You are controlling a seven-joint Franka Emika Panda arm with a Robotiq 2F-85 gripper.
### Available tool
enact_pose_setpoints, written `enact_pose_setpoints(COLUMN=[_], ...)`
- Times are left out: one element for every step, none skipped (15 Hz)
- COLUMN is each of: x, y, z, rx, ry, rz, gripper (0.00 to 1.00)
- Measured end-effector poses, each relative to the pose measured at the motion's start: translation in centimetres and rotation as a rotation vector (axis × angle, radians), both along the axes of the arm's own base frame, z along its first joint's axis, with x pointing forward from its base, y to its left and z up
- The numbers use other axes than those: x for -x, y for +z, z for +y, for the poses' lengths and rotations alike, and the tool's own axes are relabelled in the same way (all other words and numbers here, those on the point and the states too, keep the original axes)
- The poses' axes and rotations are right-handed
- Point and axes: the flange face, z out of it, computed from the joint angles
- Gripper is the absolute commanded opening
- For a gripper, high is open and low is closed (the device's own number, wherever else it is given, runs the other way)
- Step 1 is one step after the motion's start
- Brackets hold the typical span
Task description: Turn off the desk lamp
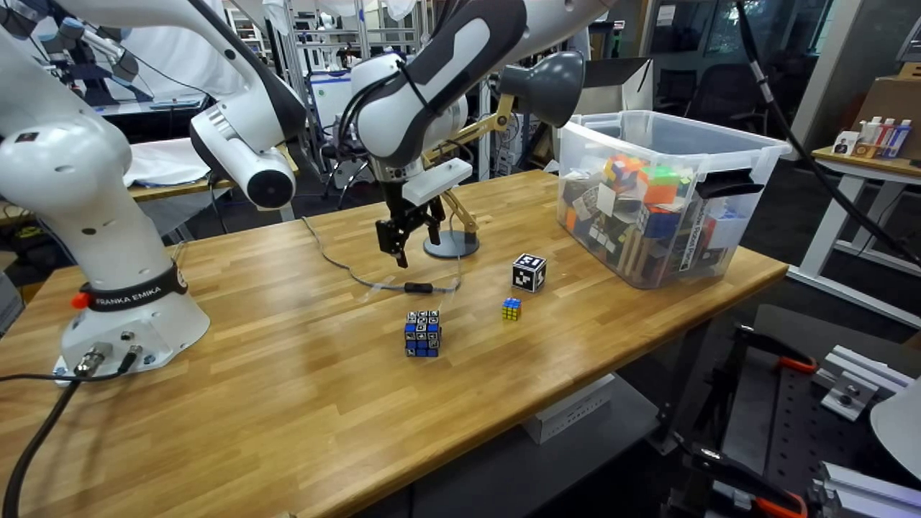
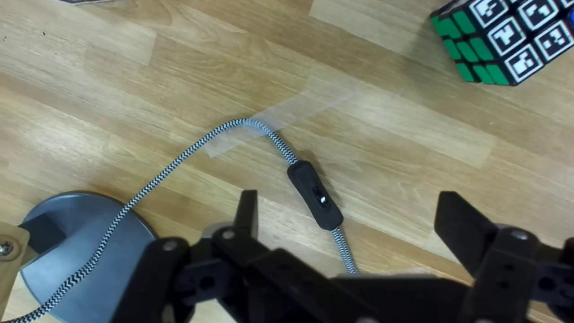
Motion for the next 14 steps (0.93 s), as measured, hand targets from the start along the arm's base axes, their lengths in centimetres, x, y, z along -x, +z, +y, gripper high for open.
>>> enact_pose_setpoints(x=[-0.1,-0.3,-0.5,-0.7,-0.9,-1.1,-1.4,-1.7,-1.9,-2.2,-2.5,-2.7,-3.0,-3.2], y=[-0.5,-0.9,-1.4,-1.7,-2.0,-2.2,-2.4,-2.5,-2.6,-2.7,-2.7,-2.9,-2.9,-3.0], z=[-0.1,-0.2,-0.3,-0.3,-0.3,-0.4,-0.5,-0.7,-1.0,-1.3,-1.6,-1.9,-2.0,-2.1], rx=[0.004,0.008,0.010,0.011,0.012,0.013,0.016,0.019,0.023,0.027,0.029,0.028,0.026,0.020], ry=[-0.019,-0.037,-0.054,-0.069,-0.082,-0.096,-0.111,-0.130,-0.155,-0.184,-0.213,-0.243,-0.270,-0.297], rz=[-0.001,-0.003,-0.004,-0.008,-0.011,-0.018,-0.024,-0.032,-0.041,-0.049,-0.058,-0.065,-0.073,-0.080], gripper=[0.81,0.67,0.60,0.52,0.46,0.38,0.31,0.24,0.18,0.10,0.03,0.00,0.00,0.00])
